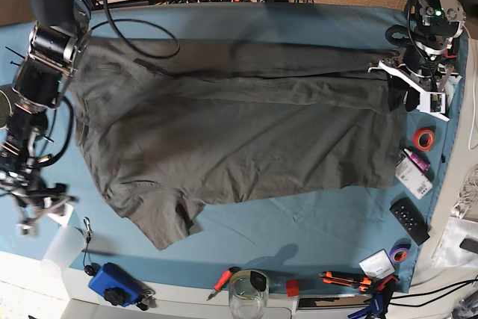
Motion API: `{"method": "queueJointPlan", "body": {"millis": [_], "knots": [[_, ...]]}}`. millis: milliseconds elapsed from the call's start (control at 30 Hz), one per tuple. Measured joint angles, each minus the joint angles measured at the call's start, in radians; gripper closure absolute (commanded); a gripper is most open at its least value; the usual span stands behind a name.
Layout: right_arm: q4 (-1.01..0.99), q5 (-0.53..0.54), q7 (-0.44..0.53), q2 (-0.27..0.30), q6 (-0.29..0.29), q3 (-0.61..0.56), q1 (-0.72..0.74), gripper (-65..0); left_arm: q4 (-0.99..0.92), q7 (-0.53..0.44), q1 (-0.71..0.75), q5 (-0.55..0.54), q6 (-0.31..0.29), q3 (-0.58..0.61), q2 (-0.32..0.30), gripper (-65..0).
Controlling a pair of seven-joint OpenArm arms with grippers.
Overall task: Fold the T-shirt properly
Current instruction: 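Move the right gripper to the sleeve corner of the shirt, then grasp the sleeve corner with the right gripper and drag it inward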
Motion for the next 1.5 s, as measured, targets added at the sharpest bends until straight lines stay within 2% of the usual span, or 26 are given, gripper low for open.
{"method": "queueJointPlan", "body": {"millis": [167, 233, 367, 467, 600, 767, 867, 1067, 1100, 1133, 1233, 1300, 1500], "knots": [[-0.084, 0.031, 0.063, 0.002, -0.031, -0.081, 0.022, -33.7, 0.0, 0.021, 0.003, 0.016, 0.0, 0.0, 0.0, -20.0], [-0.084, 0.047, 0.072, -0.001, -0.001, -0.084, 0.038, -33.7, 0.0, 0.021, 0.003, 0.016, 0.0, 0.0, 0.0, -20.0], [-0.096, 0.051, 0.097, -0.002, 0.018, -0.085, 0.084, -33.7, 0.0, 0.021, 0.002, 0.016, 0.0, 0.0, 0.0, -20.0], [-0.202, 0.052, 0.113, 0.001, 0.026, -0.084, 0.152, -33.6, 0.0, 0.021, 0.003, 0.016, 0.0, 0.0, 0.0, -20.0], [-0.38, 0.099, 0.145, -0.001, 0.108, -0.084, 0.206, -33.6, 0.0, 0.021, 0.003, 0.016, 0.0, 0.0, 0.0, -20.0], [-0.486, 0.096, 0.198, -0.007, 0.13, -0.085, 0.224, -33.6, 0.0, 0.021, 0.003, 0.016, 0.0, 0.0, 0.0, -20.0], [-0.525, 0.043, 0.212, -0.024, 0.13, -0.084, 0.226, -33.6, 0.0, 0.021, 0.003, 0.016, 0.0, 0.0, 0.0, -20.0], [-0.626, -0.036, 0.274, -0.097, 0.13, -0.084, 0.201, -33.6, 0.0, 0.021, 0.003, 0.016, 0.0, 0.0, 0.0, -20.0], [-0.643, -0.051, 0.28, -0.105, 0.116, -0.084, 0.198, -33.6, 0.0, 0.021, 0.003, 0.016, 0.0, 0.0, 0.0, -20.0], [-0.652, -0.053, 0.308, -0.109, 0.109, -0.084, 0.195, -33.6, 0.0, 0.021, 0.003, 0.016, 0.0, 0.0, 0.0, -20.0], [-0.661, -0.061, 0.303, -0.113, 0.104, -0.084, 0.2, -33.4, 0.0, 0.021, 0.003, 0.016, 0.0, 0.0, 0.0, -20.0], [-0.661, -0.061, 0.306, -0.114, 0.104, -0.084, 0.196, -29.8, 0.0, 0.021, 0.003, 0.016, 0.0, 0.0, 0.0, -20.0], [-0.653, -0.042, 0.341, -0.106, 0.094, -0.082, 0.158, -7.2, 0.0, 0.021, 0.003, 0.016, 0.0, 0.0, 0.0, -20.0]]}}
